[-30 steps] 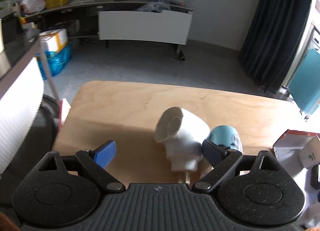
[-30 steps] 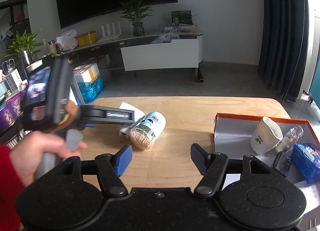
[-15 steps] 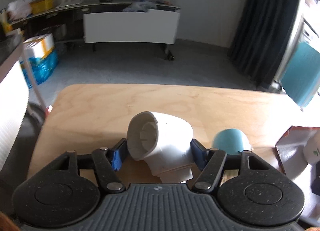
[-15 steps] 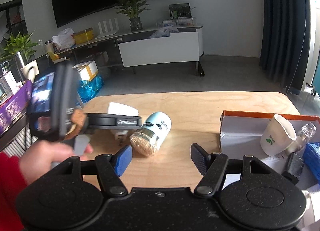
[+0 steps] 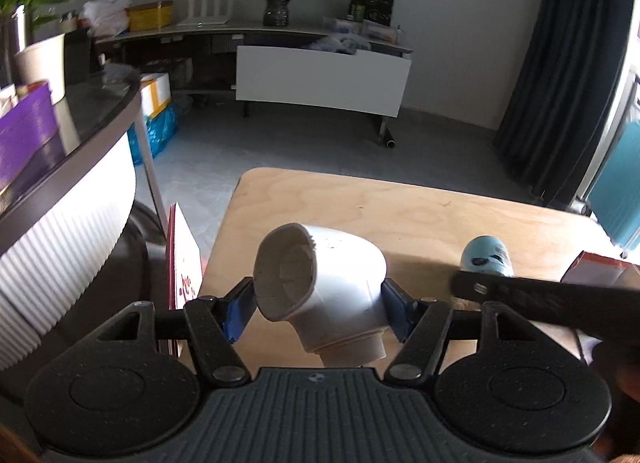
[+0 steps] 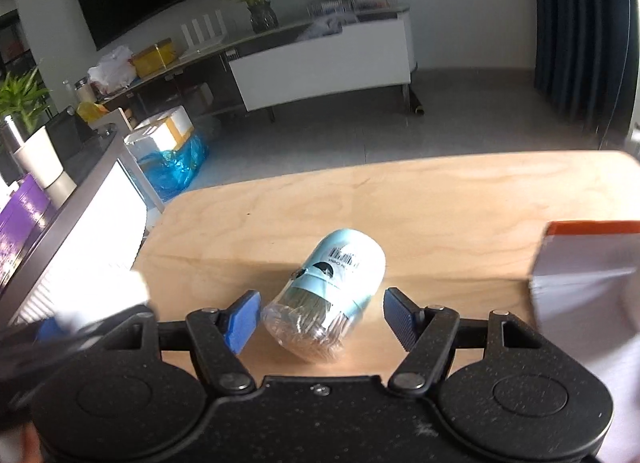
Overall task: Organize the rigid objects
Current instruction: 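Grasp the clear toothpick jar with blue lid with the right tool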
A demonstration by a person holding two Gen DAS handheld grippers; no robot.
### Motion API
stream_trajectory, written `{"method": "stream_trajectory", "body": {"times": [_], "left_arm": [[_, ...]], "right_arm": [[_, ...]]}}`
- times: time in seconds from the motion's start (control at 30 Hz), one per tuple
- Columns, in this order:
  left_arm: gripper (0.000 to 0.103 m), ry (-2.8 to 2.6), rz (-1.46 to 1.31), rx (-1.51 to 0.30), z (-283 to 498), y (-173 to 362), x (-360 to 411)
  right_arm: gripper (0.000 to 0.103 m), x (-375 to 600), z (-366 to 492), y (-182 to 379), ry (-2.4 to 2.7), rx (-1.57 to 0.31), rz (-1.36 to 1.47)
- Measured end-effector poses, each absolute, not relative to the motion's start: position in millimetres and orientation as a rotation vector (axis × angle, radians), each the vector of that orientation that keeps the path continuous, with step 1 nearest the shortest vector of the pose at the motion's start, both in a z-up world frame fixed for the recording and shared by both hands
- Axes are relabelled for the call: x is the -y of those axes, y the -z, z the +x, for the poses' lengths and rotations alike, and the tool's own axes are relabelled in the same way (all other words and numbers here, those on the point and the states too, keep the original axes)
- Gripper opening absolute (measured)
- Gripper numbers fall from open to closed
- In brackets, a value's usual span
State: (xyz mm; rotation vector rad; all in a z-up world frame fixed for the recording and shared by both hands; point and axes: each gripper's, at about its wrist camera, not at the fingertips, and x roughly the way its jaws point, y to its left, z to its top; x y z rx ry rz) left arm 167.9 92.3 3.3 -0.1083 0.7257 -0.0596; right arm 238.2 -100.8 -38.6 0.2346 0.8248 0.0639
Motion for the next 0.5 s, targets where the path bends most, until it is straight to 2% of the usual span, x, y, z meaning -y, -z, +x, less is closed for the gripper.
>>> {"method": "stream_trajectory", "body": {"times": [0.07, 0.13, 0.17, 0.2, 0.5], "left_arm": [[0.068, 0.051, -0.095, -0.72, 165.2, -4.4, -92.1], [0.068, 0.045, -0.105, -0.717, 162.7, -5.3, -94.7], [0.068, 0.045, -0.113, -0.719, 163.0, -5.7, -94.9], [0.068, 0.041, -0.113, -0.716, 162.0, -6.4, -94.7], [0.068, 0.061, -0.131, -0.709, 142.5, -11.2, -89.1]], "right_arm": [[0.081, 98.5, 245.0, 42.3, -0.05, -0.82, 0.243], [0.072, 97.8, 250.5, 46.4, -0.056, -0.836, 0.258], [0.062, 97.6, 251.5, 47.5, -0.055, -0.838, 0.259], [0.06, 96.3, 250.1, 47.1, -0.041, -0.832, 0.239], [0.059, 97.7, 211.7, 31.2, -0.089, -0.799, 0.192]]}}
